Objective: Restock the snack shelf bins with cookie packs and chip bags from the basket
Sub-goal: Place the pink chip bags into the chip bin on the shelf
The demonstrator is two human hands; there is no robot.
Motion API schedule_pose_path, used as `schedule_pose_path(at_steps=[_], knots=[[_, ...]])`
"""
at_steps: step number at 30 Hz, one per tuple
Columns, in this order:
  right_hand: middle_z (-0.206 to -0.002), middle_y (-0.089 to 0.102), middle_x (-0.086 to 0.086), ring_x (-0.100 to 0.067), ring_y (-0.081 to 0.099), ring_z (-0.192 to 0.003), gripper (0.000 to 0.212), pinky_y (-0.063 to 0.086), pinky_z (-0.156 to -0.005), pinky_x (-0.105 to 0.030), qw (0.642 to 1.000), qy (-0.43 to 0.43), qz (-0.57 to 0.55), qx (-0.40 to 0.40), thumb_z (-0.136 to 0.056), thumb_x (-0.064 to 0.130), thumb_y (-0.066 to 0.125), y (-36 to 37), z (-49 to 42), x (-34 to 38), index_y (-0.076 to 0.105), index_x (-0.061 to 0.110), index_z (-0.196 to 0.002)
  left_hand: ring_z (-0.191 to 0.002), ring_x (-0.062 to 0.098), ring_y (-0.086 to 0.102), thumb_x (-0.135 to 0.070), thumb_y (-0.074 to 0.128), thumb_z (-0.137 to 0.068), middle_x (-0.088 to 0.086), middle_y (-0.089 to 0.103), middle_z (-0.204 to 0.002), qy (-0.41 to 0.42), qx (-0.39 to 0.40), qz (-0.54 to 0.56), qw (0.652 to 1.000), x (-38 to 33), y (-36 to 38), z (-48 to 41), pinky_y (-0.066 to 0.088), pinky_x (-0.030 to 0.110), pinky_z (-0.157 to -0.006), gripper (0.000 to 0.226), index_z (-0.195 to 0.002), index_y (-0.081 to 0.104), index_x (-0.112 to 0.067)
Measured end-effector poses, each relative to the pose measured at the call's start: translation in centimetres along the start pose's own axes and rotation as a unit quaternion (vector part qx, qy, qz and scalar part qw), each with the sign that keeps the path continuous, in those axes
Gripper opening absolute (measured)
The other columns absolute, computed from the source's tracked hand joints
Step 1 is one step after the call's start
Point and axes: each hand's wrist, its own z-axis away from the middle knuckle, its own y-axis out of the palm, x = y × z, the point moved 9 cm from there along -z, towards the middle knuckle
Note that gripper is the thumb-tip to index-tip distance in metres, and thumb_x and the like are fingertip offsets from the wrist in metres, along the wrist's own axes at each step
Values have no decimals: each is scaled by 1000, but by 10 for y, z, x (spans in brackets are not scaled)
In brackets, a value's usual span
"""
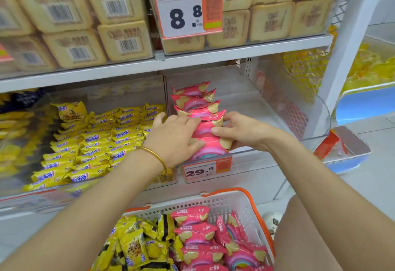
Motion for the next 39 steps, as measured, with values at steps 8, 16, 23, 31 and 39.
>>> schedule_pose_path(at_steps=[8, 16, 23, 31, 39], knots=[[-129, 54, -15, -25, 57, -107, 68, 42, -90, -32, 964, -16, 201, -173, -88, 35, 62, -30, 39, 17, 33, 2, -139, -116, 28, 52, -45, 37, -86, 6, 58, -125, 25, -168, 6, 986, -12, -25, 27, 30, 44, -100, 51, -122, 57, -15], [-95, 66, -5, -20, 61, -92, 19, 42, -76, -24, 939, -75, 324, -90, -90, 10, 56, 43, 89, -23, 64, 10, -107, -93, 25, 58, -15, 54, -83, 1, 65, -108, 151, -253, 79, 953, -60, 32, 109, 34, 38, -79, 22, -100, 67, -13], [-113, 61, -12, -28, 57, -104, 36, 45, -87, -33, 770, 140, 558, 276, -88, 22, 65, 146, 30, -224, 59, 4, -118, -86, 27, 61, -25, 39, -82, 1, 67, -95, 128, -38, 77, 988, -65, 143, 107, 43, 38, -71, 30, -89, 66, -15], [-135, 51, -8, -29, 52, -121, 71, 45, -99, -38, 730, 203, 581, 296, -79, 30, 75, 153, 31, -298, 41, 6, -137, -79, 26, 62, -29, 36, -77, -1, 65, -84, 113, 4, 105, 988, -65, 164, 105, 47, 36, -64, 34, -83, 67, -17], [-106, 63, -10, -28, 58, -100, 5, 46, -79, -32, 825, 100, 531, 164, -87, 12, 57, 102, 10, -218, 60, 14, -84, -130, 18, 35, -41, 52, -92, -1, 42, -140, 74, 107, 194, 972, -72, 196, 100, 28, 33, -108, 52, -138, 39, -21]])
